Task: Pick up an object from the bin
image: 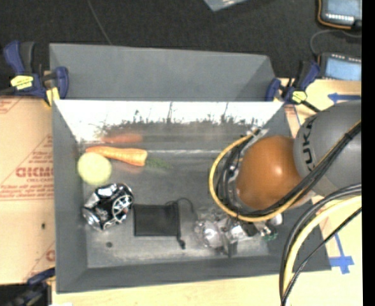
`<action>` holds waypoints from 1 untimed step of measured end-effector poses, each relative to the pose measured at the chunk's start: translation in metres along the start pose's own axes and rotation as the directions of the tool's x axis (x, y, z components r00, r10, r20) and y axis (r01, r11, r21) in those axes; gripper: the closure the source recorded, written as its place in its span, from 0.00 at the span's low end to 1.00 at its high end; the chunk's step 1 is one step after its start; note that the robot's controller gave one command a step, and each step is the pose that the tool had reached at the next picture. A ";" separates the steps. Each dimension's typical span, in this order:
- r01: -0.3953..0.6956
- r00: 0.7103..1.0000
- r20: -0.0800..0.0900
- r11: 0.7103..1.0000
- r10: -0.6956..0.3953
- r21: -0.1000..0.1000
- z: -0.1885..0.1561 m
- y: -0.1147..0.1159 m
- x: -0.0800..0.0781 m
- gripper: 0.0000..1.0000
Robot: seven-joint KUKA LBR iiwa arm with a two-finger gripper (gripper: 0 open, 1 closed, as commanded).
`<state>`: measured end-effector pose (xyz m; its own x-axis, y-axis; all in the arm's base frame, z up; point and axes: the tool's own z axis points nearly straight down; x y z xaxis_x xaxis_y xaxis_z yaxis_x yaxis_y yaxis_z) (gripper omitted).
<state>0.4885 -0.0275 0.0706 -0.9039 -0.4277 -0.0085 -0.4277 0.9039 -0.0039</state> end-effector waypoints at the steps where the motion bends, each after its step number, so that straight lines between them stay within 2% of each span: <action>1: 0.000 1.000 -0.001 1.000 0.000 -0.001 0.000 0.000 0.000 1.00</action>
Offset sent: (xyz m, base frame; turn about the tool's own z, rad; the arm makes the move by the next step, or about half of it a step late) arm 0.0000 -0.0001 0.0164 0.0000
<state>0.4882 -0.0273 0.0702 -0.9039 -0.4278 -0.0076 -0.4278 0.9039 -0.0033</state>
